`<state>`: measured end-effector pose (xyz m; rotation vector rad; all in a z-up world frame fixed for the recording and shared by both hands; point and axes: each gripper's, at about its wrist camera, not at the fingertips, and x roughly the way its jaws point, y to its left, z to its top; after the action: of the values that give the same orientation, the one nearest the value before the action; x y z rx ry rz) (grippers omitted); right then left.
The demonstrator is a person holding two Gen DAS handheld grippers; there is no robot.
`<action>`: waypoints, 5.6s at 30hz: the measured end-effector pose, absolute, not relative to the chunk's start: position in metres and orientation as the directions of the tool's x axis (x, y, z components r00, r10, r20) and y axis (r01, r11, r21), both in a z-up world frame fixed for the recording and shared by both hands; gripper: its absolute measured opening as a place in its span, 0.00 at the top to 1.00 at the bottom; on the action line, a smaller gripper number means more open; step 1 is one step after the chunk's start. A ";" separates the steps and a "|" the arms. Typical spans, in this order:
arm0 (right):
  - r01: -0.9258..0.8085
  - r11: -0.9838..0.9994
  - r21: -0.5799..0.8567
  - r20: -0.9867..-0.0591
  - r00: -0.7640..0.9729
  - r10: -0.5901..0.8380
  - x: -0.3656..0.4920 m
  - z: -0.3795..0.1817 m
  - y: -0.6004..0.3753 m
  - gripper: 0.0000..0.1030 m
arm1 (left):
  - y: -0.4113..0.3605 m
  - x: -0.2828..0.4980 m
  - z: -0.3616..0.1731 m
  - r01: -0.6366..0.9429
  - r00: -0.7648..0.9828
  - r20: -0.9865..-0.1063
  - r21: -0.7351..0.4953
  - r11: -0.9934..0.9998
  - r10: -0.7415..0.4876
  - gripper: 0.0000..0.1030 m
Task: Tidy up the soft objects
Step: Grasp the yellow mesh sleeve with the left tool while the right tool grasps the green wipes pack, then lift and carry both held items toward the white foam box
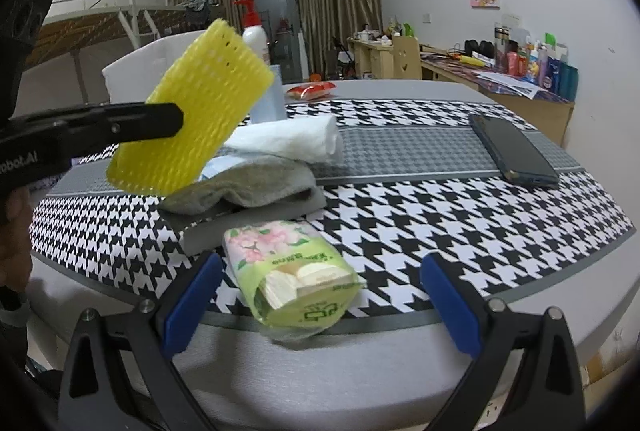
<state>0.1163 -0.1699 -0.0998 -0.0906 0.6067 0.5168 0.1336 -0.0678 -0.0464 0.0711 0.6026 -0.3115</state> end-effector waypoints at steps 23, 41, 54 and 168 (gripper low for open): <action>-0.561 0.828 -0.003 -0.594 0.667 0.450 0.100 -0.090 -0.160 0.58 | -0.037 0.113 -0.044 0.247 0.795 -0.546 -0.110 0.963 -0.266 0.88; -0.539 0.842 0.000 -0.515 0.722 0.462 0.089 -0.054 -0.151 0.58 | -0.020 0.091 -0.030 0.179 0.842 -0.501 -0.089 0.980 -0.199 0.90; -0.562 0.827 0.007 -0.491 0.719 0.492 0.094 -0.035 -0.130 0.58 | 0.003 0.083 -0.011 0.114 0.876 -0.464 -0.070 0.991 -0.133 0.90; -0.658 0.753 -0.007 -0.389 0.695 0.604 0.180 0.089 0.029 0.58 | 0.133 0.168 0.084 -0.191 0.930 -0.329 -0.050 0.980 0.164 0.90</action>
<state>0.1804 0.0288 0.0889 -0.1504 0.3801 0.7072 0.1681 0.1332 0.0839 -0.0821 0.3302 0.1822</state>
